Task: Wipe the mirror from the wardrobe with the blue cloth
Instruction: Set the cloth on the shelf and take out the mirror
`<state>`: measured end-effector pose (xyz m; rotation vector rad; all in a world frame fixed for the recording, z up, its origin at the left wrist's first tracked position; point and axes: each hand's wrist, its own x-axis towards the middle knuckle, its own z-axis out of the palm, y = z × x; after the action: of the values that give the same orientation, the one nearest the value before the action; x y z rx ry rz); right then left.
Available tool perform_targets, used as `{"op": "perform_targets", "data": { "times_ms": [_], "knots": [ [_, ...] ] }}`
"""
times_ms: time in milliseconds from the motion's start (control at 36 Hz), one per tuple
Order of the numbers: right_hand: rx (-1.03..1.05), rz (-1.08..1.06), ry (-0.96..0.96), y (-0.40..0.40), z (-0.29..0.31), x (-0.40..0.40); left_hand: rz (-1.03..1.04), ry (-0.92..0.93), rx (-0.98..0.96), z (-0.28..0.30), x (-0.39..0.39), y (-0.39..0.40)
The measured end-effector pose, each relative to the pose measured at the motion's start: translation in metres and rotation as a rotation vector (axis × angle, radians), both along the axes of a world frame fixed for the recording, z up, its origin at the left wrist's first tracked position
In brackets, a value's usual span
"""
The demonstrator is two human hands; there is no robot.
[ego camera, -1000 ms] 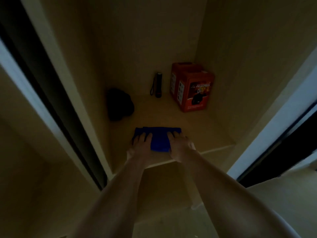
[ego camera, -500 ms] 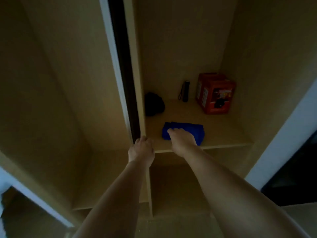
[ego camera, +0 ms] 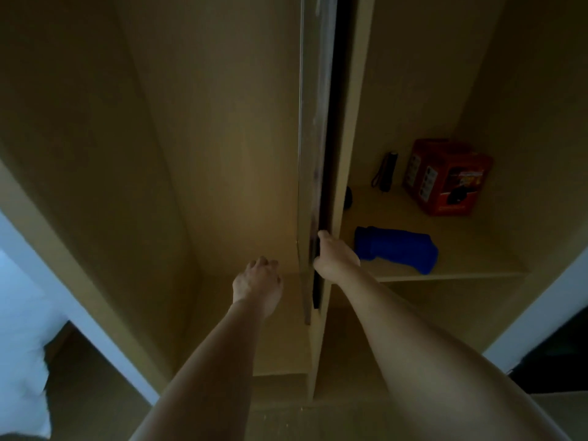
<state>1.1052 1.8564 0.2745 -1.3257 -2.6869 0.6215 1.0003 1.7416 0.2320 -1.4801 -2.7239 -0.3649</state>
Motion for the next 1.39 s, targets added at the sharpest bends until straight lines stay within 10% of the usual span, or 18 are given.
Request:
{"op": "perform_targets", "data": {
  "times_ms": [278,1389],
  "knots": [
    [-0.277,-0.216,0.311,-0.005,0.006,-0.022,0.014,-0.007,0.024,0.003,-0.025,-0.023],
    [-0.069,0.036,0.142,-0.143,0.02,0.181,0.054,0.085,0.038,0.019,0.192,-0.138]
  ]
}}
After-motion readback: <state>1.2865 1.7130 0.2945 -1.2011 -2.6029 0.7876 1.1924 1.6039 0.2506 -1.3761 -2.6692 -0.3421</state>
